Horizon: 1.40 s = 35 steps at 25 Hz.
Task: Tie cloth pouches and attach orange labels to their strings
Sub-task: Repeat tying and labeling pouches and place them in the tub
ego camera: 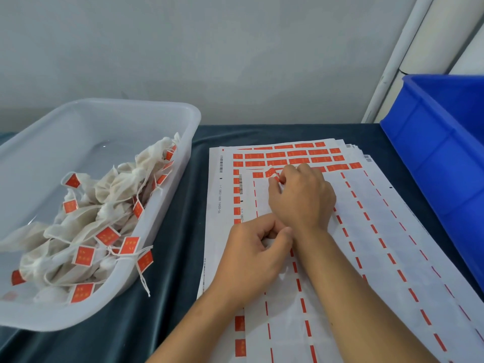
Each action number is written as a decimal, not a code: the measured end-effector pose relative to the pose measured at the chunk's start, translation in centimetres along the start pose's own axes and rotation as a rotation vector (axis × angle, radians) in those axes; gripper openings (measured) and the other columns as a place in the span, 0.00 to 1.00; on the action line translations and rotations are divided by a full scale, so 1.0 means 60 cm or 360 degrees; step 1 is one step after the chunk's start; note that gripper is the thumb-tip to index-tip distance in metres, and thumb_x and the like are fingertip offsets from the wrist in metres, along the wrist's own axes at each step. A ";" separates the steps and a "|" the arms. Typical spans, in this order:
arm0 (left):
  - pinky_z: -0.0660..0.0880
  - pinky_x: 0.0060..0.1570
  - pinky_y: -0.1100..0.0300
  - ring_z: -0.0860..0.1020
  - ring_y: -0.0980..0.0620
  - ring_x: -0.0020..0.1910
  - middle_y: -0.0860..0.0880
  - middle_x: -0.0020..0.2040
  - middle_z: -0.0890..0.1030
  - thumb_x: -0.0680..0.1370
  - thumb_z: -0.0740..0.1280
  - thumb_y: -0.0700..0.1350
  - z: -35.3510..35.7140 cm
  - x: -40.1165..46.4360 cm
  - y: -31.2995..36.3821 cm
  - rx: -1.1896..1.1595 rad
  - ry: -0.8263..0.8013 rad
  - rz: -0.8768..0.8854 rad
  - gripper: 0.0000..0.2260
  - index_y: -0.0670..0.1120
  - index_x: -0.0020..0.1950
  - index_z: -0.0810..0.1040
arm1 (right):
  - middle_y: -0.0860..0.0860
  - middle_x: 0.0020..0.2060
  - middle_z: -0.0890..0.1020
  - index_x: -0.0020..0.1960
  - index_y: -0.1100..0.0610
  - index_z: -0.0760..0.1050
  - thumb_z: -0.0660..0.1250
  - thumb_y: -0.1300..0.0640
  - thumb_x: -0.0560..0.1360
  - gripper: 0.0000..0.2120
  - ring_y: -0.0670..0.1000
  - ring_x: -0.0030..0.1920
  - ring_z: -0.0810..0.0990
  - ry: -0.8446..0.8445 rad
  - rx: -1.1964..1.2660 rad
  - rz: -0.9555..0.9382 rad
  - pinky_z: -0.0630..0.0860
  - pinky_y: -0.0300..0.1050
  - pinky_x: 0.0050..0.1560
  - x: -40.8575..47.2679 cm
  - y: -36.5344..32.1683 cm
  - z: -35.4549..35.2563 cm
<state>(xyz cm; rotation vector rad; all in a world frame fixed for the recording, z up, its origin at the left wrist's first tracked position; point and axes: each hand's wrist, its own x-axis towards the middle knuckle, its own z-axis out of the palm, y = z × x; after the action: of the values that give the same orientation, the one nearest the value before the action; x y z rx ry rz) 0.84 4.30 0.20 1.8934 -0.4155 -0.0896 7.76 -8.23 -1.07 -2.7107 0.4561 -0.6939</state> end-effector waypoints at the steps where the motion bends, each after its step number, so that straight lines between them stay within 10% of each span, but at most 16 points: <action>1: 0.75 0.38 0.69 0.80 0.55 0.37 0.53 0.36 0.82 0.82 0.66 0.45 0.000 0.000 -0.002 0.0001 0.0002 0.0003 0.12 0.50 0.39 0.81 | 0.52 0.50 0.84 0.55 0.54 0.82 0.64 0.42 0.80 0.17 0.51 0.47 0.79 -0.0007 0.0005 -0.0003 0.76 0.47 0.47 0.000 -0.001 0.001; 16: 0.76 0.39 0.68 0.80 0.56 0.37 0.55 0.36 0.81 0.82 0.65 0.47 0.000 0.001 -0.002 0.0013 0.0022 -0.0032 0.12 0.53 0.39 0.80 | 0.47 0.36 0.78 0.37 0.50 0.76 0.66 0.45 0.80 0.15 0.47 0.36 0.73 0.0100 0.0270 0.0101 0.69 0.40 0.39 0.002 0.008 0.001; 35: 0.76 0.43 0.70 0.80 0.58 0.40 0.57 0.38 0.82 0.83 0.67 0.46 -0.005 0.002 0.006 -0.0028 0.0015 -0.0156 0.11 0.50 0.43 0.83 | 0.48 0.40 0.80 0.47 0.52 0.77 0.64 0.48 0.83 0.10 0.46 0.34 0.77 -0.0212 0.0342 0.0200 0.71 0.34 0.38 0.064 0.041 -0.018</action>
<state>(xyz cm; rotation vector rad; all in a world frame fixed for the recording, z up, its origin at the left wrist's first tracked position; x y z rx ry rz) 0.94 4.42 0.65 1.8959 -0.3148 -0.1490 9.84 -12.09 0.50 -2.4834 0.4847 -0.4945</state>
